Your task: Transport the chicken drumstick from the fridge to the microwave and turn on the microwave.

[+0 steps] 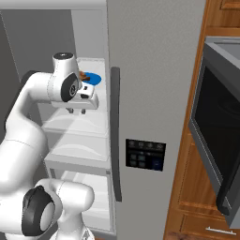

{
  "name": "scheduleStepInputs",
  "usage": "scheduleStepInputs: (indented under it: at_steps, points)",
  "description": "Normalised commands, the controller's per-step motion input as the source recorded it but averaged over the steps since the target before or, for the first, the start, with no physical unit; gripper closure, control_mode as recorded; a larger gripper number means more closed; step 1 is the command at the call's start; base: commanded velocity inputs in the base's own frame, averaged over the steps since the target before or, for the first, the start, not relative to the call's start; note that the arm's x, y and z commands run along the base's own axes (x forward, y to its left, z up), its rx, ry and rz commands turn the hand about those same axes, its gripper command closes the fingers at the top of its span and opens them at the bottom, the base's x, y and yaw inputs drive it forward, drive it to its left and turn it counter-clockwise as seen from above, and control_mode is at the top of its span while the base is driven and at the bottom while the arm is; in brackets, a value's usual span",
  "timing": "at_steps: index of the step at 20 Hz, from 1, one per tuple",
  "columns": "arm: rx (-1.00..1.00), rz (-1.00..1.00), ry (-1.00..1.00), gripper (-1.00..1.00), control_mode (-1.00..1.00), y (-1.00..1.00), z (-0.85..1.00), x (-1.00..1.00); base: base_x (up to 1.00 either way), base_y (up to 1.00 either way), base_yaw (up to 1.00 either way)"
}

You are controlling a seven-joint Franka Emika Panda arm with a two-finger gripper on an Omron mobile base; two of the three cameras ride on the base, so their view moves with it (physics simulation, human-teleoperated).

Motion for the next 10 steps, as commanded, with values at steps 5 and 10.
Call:
scheduleStepInputs:
  at_steps: [5,10]
  points:
    - [0.00,0.02,-0.08,-1.00,-1.00,0.02,0.02,0.00,0.00,0.00,0.00]
    - [0.00,0.04,-0.13,-1.00,-1.00,0.04,0.17,0.00,0.00,0.00,0.00]
